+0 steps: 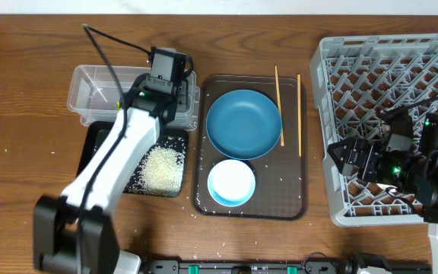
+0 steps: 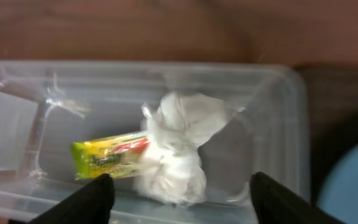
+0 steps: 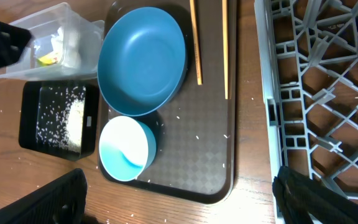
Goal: Sort waste into correct bins and load items into the dishwasher rack
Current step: 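Carry the tissue to the clear plastic bin and release it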
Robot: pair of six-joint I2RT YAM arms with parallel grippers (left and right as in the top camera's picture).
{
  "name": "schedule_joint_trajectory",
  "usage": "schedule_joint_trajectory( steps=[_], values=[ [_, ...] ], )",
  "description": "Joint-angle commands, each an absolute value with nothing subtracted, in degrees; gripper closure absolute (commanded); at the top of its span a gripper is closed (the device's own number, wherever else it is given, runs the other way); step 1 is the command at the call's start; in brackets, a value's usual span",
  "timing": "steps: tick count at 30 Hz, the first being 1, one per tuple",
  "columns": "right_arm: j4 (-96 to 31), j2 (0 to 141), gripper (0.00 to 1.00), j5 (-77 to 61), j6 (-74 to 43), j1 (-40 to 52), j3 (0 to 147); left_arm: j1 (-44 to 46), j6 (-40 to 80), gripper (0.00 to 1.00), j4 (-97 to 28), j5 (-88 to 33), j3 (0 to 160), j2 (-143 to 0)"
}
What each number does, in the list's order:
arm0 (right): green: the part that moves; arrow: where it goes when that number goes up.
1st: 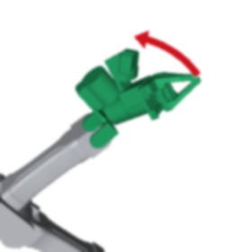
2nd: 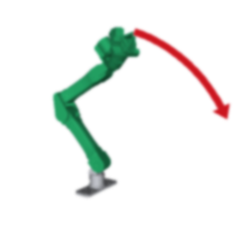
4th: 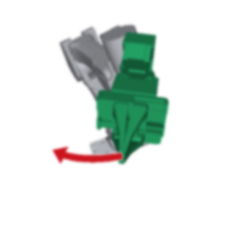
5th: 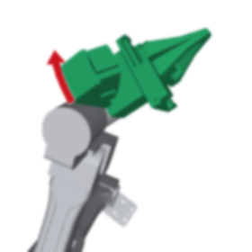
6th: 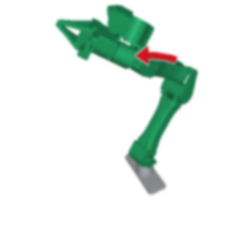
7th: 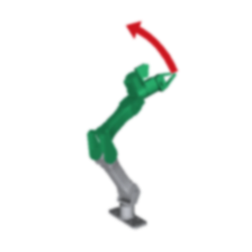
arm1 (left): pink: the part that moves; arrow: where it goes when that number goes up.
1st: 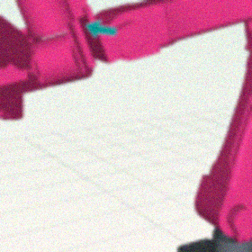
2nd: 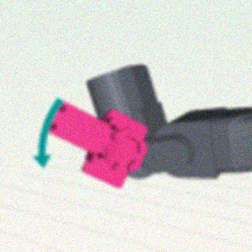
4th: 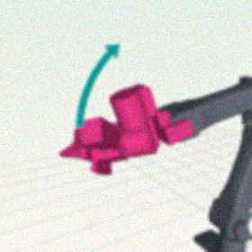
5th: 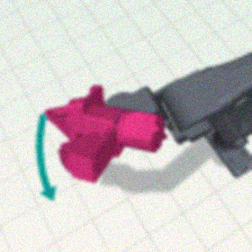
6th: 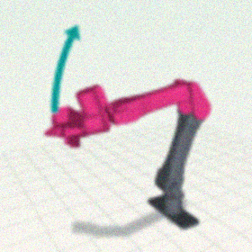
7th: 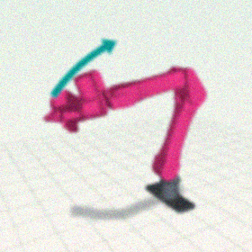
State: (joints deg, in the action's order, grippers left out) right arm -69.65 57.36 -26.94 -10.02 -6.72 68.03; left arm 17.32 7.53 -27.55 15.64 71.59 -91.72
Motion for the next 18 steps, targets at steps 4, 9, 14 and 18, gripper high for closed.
schedule_joint_trajectory(
  steps=[4, 9, 14, 18],
  values=[
    [-69.67, 57.39, 0.06, -26.79, -10.26, -6.31, 67.70, 19.25, 7.81, 0.25, -29.34, 12.21, 72.25, -79.96],
    [-69.73, 57.39, 0.05, -26.79, -10.22, -6.28, 67.70, 19.49, 7.81, 0.26, -34.22, -5.82, 72.25, -74.59],
    [-69.71, 57.41, 0.07, -26.79, -7.97, -6.15, 67.70, 20.27, 8.27, 0.28, -41.56, -17.08, 72.25, -72.51],
    [-69.73, 57.52, 0.09, -26.76, -7.62, -5.23, 67.70, 23.18, 8.29, 0.36, -48.75, -17.76, 72.25, -72.55]
  ],
)
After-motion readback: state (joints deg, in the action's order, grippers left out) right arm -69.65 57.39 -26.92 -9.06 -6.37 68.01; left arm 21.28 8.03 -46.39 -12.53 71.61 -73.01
